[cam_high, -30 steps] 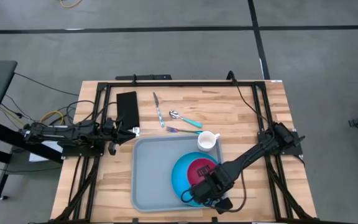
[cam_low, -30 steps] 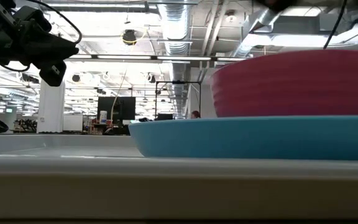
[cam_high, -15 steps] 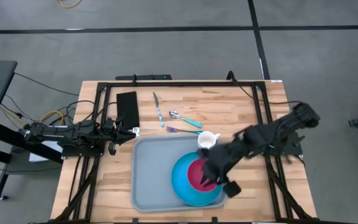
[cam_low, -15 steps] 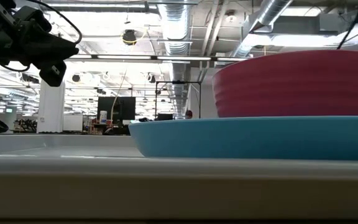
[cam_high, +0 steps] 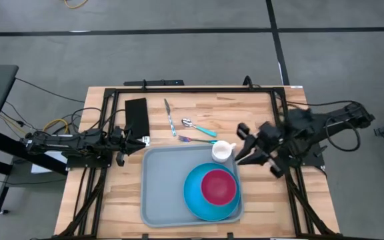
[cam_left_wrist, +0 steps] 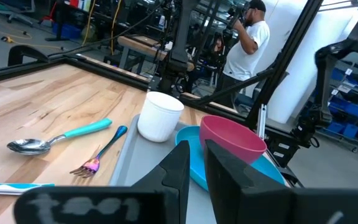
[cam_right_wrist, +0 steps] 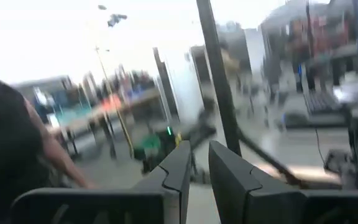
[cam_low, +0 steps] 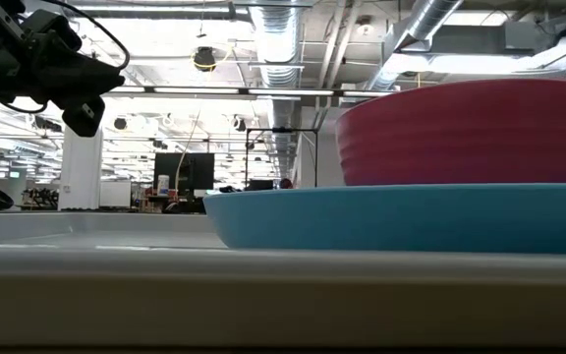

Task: Set up tray
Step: Put the black napkin on the gray serving tray to the left of the blue plate

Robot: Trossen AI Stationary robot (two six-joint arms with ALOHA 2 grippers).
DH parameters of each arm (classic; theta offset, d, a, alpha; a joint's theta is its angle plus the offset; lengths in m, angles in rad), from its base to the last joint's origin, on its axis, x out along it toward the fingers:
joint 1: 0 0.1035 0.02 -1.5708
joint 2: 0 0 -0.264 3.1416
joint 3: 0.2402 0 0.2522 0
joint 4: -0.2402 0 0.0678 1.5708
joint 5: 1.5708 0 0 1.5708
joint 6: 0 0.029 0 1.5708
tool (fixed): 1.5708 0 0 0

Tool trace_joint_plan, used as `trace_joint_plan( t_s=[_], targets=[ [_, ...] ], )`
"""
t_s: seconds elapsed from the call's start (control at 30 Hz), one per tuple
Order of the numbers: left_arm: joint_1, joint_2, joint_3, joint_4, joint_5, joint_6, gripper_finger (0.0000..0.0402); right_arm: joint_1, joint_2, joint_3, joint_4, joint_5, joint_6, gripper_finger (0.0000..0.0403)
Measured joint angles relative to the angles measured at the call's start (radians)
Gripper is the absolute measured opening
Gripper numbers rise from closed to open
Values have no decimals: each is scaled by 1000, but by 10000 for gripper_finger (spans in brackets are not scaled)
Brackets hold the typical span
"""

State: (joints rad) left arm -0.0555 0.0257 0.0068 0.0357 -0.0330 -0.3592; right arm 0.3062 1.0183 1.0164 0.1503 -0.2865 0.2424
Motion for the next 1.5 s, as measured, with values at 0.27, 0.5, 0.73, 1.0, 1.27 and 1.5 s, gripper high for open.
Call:
trace_joint_plan(
  t_s=[0.27,0.5,0.73,1.0,1.27,1.5],
  targets=[
    [0,0,0,0,0,0,36,-32,-211,-245,151,0,38,51],
    [0,0,0,0,0,0,36,-110,-416,-417,123,0,37,51],
    [0,0,0,0,0,0,36,-158,-604,-558,211,-1,4,51],
    [0,0,0,0,0,0,36,-179,-784,-747,386,-1,-6,51],
    [0,0,0,0,0,0,36,-177,-932,-873,394,-4,-3,51],
    [0,0,0,0,0,0,36,-177,-1016,-965,426,-25,37,51]
  ],
)
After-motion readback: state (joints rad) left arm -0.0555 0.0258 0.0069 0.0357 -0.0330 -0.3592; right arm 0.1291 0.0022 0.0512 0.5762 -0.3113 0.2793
